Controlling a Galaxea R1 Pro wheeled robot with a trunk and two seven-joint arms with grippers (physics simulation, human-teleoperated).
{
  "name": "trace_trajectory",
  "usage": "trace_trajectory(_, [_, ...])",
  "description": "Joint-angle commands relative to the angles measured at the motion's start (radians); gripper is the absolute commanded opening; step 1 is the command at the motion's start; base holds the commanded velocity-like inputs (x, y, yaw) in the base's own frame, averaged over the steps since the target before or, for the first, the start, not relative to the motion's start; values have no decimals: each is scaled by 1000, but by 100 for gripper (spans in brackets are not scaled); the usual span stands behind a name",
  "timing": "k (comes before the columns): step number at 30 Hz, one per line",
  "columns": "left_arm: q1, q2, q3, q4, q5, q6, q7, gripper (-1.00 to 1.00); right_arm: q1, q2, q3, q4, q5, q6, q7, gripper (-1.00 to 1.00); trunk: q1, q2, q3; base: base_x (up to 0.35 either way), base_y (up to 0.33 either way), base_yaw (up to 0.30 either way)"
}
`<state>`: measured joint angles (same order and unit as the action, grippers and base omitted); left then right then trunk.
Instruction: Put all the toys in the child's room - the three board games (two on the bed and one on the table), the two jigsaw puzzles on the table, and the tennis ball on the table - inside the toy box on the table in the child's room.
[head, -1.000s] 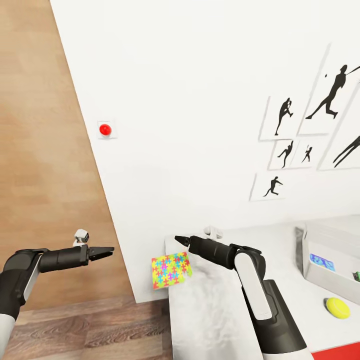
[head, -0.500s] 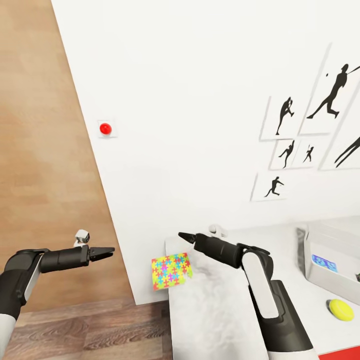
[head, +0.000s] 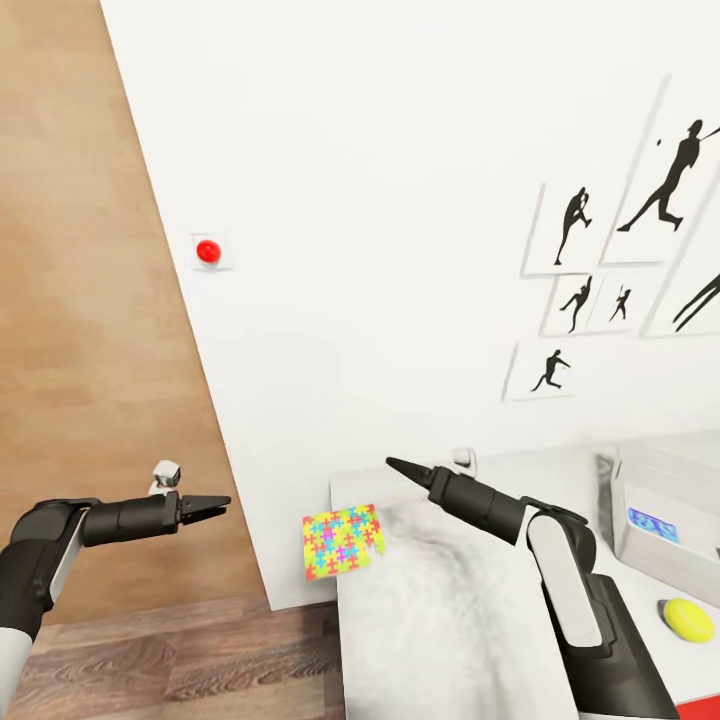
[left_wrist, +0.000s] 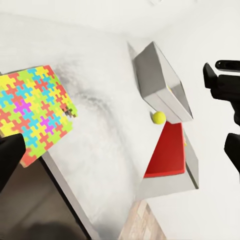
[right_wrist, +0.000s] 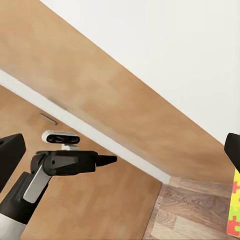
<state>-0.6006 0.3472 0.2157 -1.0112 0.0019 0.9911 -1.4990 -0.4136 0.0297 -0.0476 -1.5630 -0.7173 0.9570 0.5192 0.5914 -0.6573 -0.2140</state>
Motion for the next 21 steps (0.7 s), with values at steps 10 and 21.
trace_trajectory(10, [-1, 0, 0, 0, 1, 9, 41, 100, -1, 1, -9, -5, 0, 24, 28, 100, 39, -72, -33, -87, 0, 0])
trace_trajectory(21, [-1, -2, 1, 1, 1, 7, 75, 100, 0, 5, -2, -40, -131, 90, 42, 100, 81, -149, -67, -17, 0, 0])
